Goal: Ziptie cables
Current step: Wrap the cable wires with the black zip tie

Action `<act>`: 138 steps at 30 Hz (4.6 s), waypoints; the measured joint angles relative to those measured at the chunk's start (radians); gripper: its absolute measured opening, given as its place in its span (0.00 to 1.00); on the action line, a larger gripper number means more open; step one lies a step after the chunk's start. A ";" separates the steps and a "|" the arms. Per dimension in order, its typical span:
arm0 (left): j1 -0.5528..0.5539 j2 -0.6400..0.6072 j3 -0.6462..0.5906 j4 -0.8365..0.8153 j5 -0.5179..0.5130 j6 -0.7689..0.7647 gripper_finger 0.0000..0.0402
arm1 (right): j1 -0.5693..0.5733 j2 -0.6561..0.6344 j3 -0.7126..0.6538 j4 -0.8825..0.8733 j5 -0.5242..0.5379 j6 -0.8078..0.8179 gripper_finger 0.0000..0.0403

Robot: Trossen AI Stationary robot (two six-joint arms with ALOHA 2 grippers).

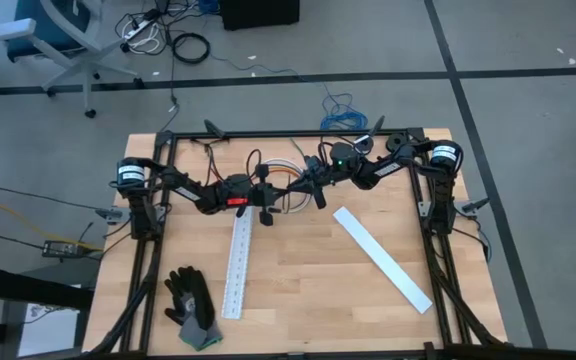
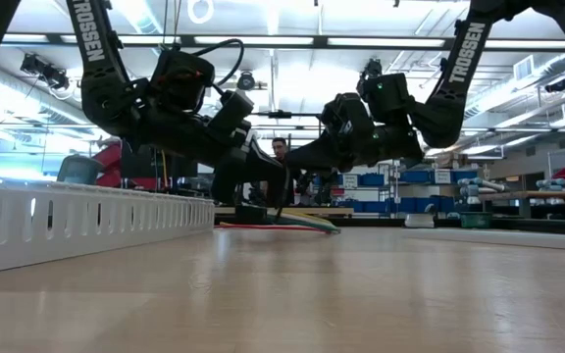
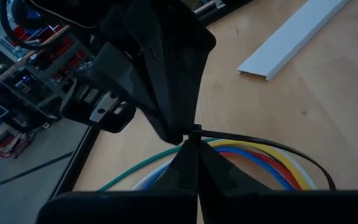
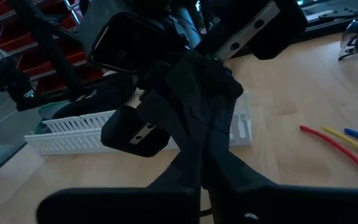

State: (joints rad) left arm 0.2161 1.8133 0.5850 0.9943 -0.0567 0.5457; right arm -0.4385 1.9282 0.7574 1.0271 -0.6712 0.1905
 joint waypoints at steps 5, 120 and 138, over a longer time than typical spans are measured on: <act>0.000 0.000 0.000 0.000 0.000 -0.012 0.03 | 0.000 0.000 0.000 -0.002 0.000 -0.008 0.00; -0.036 -0.218 0.371 -1.414 0.002 -0.445 0.13 | -0.078 -0.341 -0.012 -0.701 -0.053 -0.299 0.00; -0.033 -0.154 0.371 -1.094 0.005 -0.442 0.61 | -0.048 -0.280 -0.013 -0.663 -0.039 -0.297 0.00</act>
State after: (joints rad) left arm 0.1829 1.6597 0.9558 -0.0995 -0.0519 0.1039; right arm -0.4870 1.6482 0.7448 0.3641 -0.7097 -0.1062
